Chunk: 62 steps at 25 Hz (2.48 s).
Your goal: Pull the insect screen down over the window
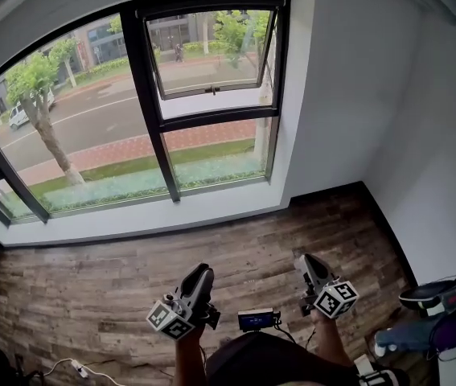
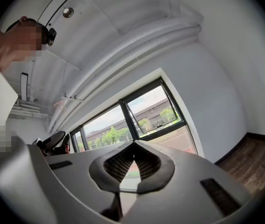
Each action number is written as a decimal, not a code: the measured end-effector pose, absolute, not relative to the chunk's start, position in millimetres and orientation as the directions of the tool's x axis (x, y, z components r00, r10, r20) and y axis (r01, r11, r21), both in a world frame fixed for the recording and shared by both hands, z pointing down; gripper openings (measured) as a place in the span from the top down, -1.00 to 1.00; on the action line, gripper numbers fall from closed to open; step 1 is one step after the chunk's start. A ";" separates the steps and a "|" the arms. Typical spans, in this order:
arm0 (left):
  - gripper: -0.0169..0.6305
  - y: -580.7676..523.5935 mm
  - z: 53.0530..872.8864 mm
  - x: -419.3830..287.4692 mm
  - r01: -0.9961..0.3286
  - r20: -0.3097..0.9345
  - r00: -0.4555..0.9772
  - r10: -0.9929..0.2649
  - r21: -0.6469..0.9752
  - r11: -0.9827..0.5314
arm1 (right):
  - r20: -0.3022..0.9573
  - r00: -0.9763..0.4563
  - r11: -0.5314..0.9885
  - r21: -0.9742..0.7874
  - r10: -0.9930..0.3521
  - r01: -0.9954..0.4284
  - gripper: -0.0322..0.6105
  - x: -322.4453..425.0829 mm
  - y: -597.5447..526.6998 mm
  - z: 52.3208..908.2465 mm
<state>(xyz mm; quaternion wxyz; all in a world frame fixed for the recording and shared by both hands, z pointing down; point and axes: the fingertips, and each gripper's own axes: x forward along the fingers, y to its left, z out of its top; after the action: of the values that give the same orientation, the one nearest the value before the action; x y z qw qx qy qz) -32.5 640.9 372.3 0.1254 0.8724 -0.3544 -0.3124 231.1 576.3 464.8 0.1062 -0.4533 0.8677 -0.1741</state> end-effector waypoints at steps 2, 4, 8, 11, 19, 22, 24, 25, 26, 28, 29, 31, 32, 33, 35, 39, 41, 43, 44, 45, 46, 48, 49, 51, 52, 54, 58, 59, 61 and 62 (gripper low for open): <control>0.69 649.9 377.9 -33.7 -0.568 -0.413 0.565 -0.715 0.433 -0.700 | -0.014 -0.550 0.509 -0.399 -0.835 -0.763 0.88 235.6 588.2 465.9; 0.69 652.7 364.2 -36.0 -0.592 -0.398 0.572 -0.718 0.405 -0.696 | -0.024 -0.538 0.504 -0.386 -0.843 -0.773 0.88 238.6 591.5 460.2; 0.69 628.5 333.9 -65.4 -0.634 -0.398 0.544 -0.739 0.382 -0.673 | -0.039 -0.516 0.492 -0.371 -0.856 -0.788 0.88 221.2 567.1 440.8; 0.69 623.8 363.5 -96.3 -0.671 -0.361 0.521 -0.773 0.387 -0.633 | -0.001 -0.522 0.483 -0.379 -0.853 -0.789 0.88 199.0 558.2 442.7; 0.69 572.1 372.3 -115.7 -0.724 -0.292 0.484 -0.825 0.396 -0.565 | 0.016 -0.575 0.519 -0.410 -0.818 -0.750 0.88 171.1 496.0 460.1; 0.69 531.1 388.7 -114.3 -0.763 -0.219 0.473 -0.854 0.383 -0.521 | 0.023 -0.592 0.522 -0.445 -0.806 -0.728 0.88 164.4 450.2 480.5; 0.69 495.1 399.7 -109.6 -0.786 -0.163 0.463 -0.871 0.380 -0.488 | 0.035 -0.600 0.517 -0.469 -0.799 -0.716 0.88 165.3 412.4 495.9; 0.69 476.9 403.2 -106.5 -0.793 -0.139 0.457 -0.879 0.385 -0.473 | 0.050 -0.603 0.510 -0.480 -0.796 -0.714 0.88 167.1 393.3 502.0; 0.69 459.2 404.0 -103.5 -0.798 -0.122 0.449 -0.885 0.391 -0.458 | 0.067 -0.606 0.504 -0.488 -0.793 -0.713 0.88 168.8 374.6 505.4; 0.69 424.9 398.4 -101.0 -0.805 -0.123 0.425 -0.897 0.402 -0.437 | 0.076 -0.626 0.519 -0.487 -0.776 -0.703 0.88 169.7 337.7 505.1; 0.68 408.0 394.5 -101.3 -0.804 -0.137 0.409 -0.902 0.413 -0.427 | 0.068 -0.640 0.538 -0.479 -0.765 -0.694 0.88 169.2 320.0 503.2; 0.68 376.8 391.6 -98.8 -0.790 -0.160 0.382 -0.910 0.454 -0.411 | 0.068 -0.660 0.567 -0.452 -0.748 -0.689 0.88 170.5 288.4 500.0; 0.68 363.0 392.9 -94.4 -0.780 -0.159 0.379 -0.912 0.475 -0.407 | 0.081 -0.663 0.571 -0.437 -0.745 -0.695 0.88 173.2 274.0 499.4; 0.67 350.3 394.9 -88.1 -0.773 -0.151 0.382 -0.912 0.488 -0.405 | 0.092 -0.663 0.573 -0.426 -0.743 -0.700 0.88 176.9 259.8 498.6; 0.64 326.8 396.5 -74.7 -0.770 -0.130 0.397 -0.909 0.491 -0.407 | 0.094 -0.668 0.580 -0.417 -0.738 -0.700 0.88 185.1 230.3 496.3; 0.64 293.9 386.5 -64.7 -0.739 -0.139 0.425 -0.895 0.518 -0.431 | 0.059 -0.667 0.587 -0.423 -0.743 -0.691 0.88 200.6 196.3 492.2; 0.64 273.6 379.5 -71.9 -0.659 -0.196 0.396 -0.897 0.620 -0.427 | 0.058 -0.653 0.566 -0.444 -0.755 -0.695 0.88 206.8 184.6 494.5; 0.68 246.9 379.4 -90.5 -0.426 -0.316 0.295 -0.902 0.801 -0.420 | 0.071 -0.638 0.536 -0.475 -0.767 -0.698 0.88 214.1 171.6 506.6; 0.73 233.5 385.2 -101.9 -0.260 -0.371 0.217 -0.903 0.870 -0.420 | 0.083 -0.626 0.516 -0.490 -0.775 -0.703 0.88 219.1 167.2 514.5; 0.85 220.8 394.8 -112.4 -0.105 -0.405 0.140 -0.904 0.902 -0.420 | 0.101 -0.612 0.491 -0.500 -0.785 -0.713 0.88 224.0 164.0 521.6; 0.89 209.2 404.7 -119.4 0.008 -0.420 0.084 -0.904 0.907 -0.421 | 0.122 -0.597 0.468 -0.506 -0.793 -0.725 0.88 228.2 161.2 527.2; 0.90 189.6 411.1 -117.7 0.072 -0.440 0.078 -0.894 0.897 -0.435 | 0.149 -0.571 0.431 -0.512 -0.807 -0.743 0.88 236.6 155.5 532.9; 0.90 178.7 405.2 -109.8 0.036 -0.454 0.124 -0.882 0.891 -0.454 | 0.152 -0.557 0.419 -0.509 -0.816 -0.752 0.88 242.6 150.8 532.3; 0.90 145.4 383.1 -92.1 -0.085 -0.484 0.257 -0.836 0.851 -0.519 | 0.145 -0.524 0.401 -0.486 -0.839 -0.777 0.88 252.9 130.8 523.4; 0.89 123.3 372.6 -88.7 -0.144 -0.493 0.323 -0.808 0.818 -0.556 | 0.144 -0.510 0.397 -0.465 -0.848 -0.791 0.88 252.8 113.9 516.2; 0.89 78.9 359.3 -97.6 -0.255 -0.488 0.419 -0.766 0.746 -0.615 | 0.147 -0.498 0.403 -0.418 -0.855 -0.814 0.88 239.2 72.1 501.0; 0.89 45.4 330.4 -122.8 -0.449 -0.475 0.532 -0.701 0.544 -0.709 | 0.132 -0.536 0.482 -0.298 -0.834 -0.824 0.88 202.4 17.0 465.8; 0.89 41.6 320.8 -127.0 -0.485 -0.468 0.550 -0.692 0.495 -0.721 | 0.117 -0.546 0.504 -0.261 -0.830 -0.823 0.88 194.6 7.9 449.3; 0.89 26.2 307.3 -136.5 -0.554 -0.435 0.580 -0.689 0.410 -0.725 | 0.082 -0.560 0.541 -0.181 -0.824 -0.822 0.88 179.0 -11.0 416.5; 0.89 16.0 303.6 -143.6 -0.595 -0.409 0.588 -0.698 0.366 -0.716 | 0.066 -0.571 0.558 -0.143 -0.819 -0.817 0.88 169.5 -19.9 402.9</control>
<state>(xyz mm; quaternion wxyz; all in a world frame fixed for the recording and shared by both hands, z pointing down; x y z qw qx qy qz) -143.6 16.0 303.6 0.0955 0.8858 -0.3649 -0.2703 169.5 -19.9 402.9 0.0042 -0.4633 0.8827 -0.0786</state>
